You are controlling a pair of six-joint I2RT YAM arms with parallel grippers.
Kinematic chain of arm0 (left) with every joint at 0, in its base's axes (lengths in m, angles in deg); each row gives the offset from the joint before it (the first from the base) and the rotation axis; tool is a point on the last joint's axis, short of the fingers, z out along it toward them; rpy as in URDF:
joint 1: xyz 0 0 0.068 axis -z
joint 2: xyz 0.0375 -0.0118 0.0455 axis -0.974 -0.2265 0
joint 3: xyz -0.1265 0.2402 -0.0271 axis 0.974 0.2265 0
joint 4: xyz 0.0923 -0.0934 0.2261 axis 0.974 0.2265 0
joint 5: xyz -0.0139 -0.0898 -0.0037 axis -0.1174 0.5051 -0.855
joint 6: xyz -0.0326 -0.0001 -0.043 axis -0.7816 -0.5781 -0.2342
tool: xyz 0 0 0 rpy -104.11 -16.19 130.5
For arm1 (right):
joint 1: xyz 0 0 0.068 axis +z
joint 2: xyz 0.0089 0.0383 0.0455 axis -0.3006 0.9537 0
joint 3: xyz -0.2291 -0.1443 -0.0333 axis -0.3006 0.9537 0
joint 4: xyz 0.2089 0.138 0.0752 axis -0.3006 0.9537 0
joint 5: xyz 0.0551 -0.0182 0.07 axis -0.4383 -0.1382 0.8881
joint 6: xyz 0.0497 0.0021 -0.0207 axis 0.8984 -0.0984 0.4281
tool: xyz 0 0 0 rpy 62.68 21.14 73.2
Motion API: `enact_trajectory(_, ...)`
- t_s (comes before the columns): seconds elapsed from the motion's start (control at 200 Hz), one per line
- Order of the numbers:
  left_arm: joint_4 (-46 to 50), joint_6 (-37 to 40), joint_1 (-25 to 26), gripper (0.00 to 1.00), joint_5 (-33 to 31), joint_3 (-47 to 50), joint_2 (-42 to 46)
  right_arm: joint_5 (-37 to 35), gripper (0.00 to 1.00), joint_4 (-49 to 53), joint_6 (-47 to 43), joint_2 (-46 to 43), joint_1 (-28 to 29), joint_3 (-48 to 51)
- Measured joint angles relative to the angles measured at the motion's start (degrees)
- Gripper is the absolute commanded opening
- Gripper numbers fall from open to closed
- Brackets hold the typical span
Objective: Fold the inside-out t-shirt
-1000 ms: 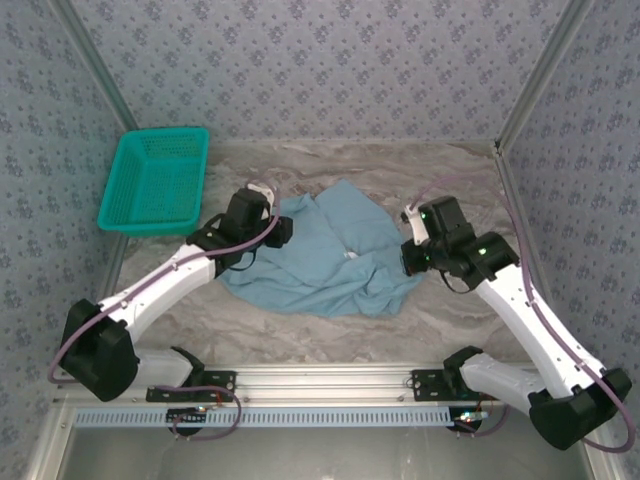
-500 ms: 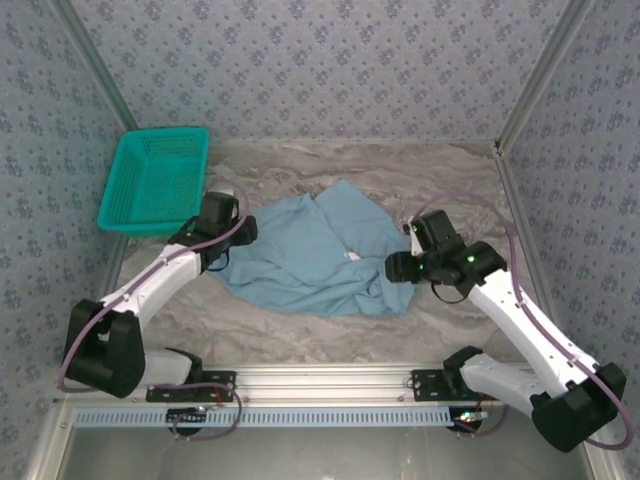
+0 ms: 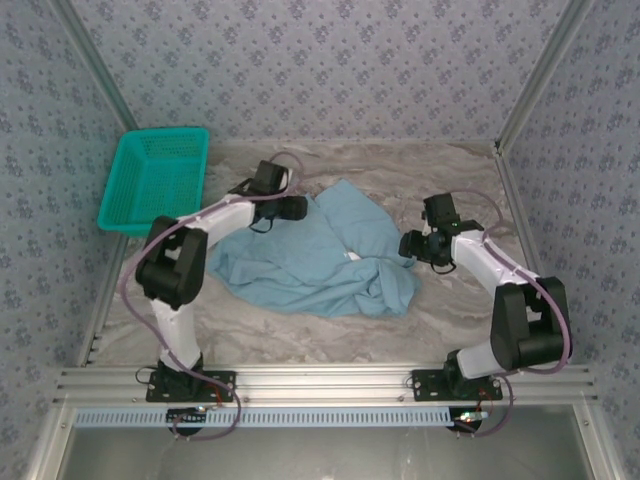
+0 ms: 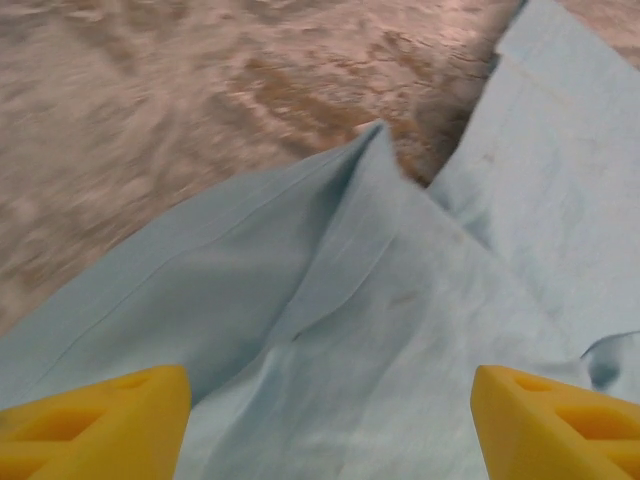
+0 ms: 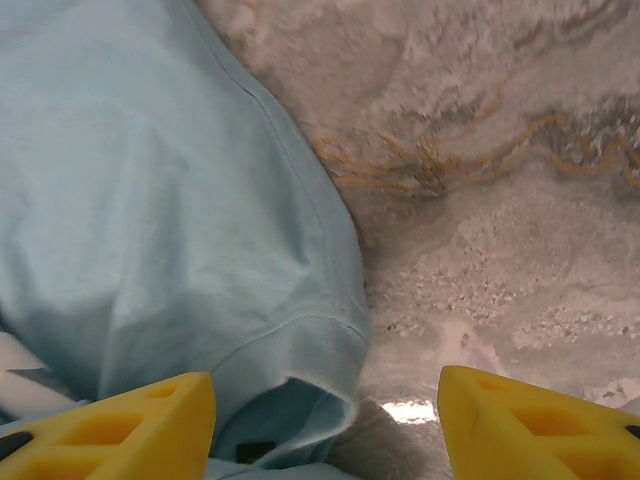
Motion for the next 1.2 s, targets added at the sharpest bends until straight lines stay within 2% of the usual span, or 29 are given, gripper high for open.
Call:
enact_trajectory(0.115, 2.3, 1.6, 0.8, 0.71, 1.1, -7.9, -7.0, 1.5, 0.55, -2.7, 1.1, 2.9, -0.4, 1.3)
enact_trajectory(0.21, 4.1, 2.6, 1.0, 0.63, 1.0, -12.0, -11.2, 2.9, 0.36, -5.2, 1.7, 6.2, -0.5, 1.6)
enact_trajectory(0.275, 5.2, 2.9, 0.9, 0.5, 1.0, -13.9, -13.2, 4.0, 0.22, -6.8, 2.0, 8.1, -0.5, 1.6)
enact_trajectory(0.345, 6.7, 3.7, 0.9, 0.34, 1.0, -16.5, -15.3, 4.6, 0.12, -7.8, 2.5, 8.9, -0.7, 1.6)
enact_trajectory(0.46, 8.0, 3.0, 0.3, 0.07, 1.4, -20.9, -18.5, 4.7, 0.03, -8.5, 1.9, 8.6, -1.0, 1.1)
enact_trajectory(0.505, 8.2, 2.8, -0.1, 0.0, 1.9, -22.1, -19.1, 4.2, 0.02, -8.3, 1.5, 8.1, -1.1, 0.5)
enact_trajectory(0.695, 8.1, 2.5, -4.0, 0.0, 3.2, -20.1, -15.8, 0.9, 0.03, -6.3, -1.9, 2.0, -2.5, -7.2)
enact_trajectory(0.839, 5.8, 1.0, -8.9, 0.0, 2.0, -9.0, -1.4, -1.0, 0.05, -6.3, -4.2, -1.1, -3.3, -14.9)
enact_trajectory(0.959, 2.1, -0.3, -12.7, 0.0, 0.0, -2.5, 10.3, -2.0, 0.08, -6.4, -4.8, -1.1, -3.3, -17.2)
enact_trajectory(1.064, -0.7, -0.8, -14.3, 0.0, -1.8, 0.5, 14.5, -2.0, 0.11, -5.9, -4.9, 2.1, -3.4, -18.8)
enact_trajectory(1.199, -1.5, -1.4, -15.5, 0.0, -2.8, 2.6, 13.0, -1.8, 0.18, -5.9, -5.7, 13.2, -3.6, -26.1)
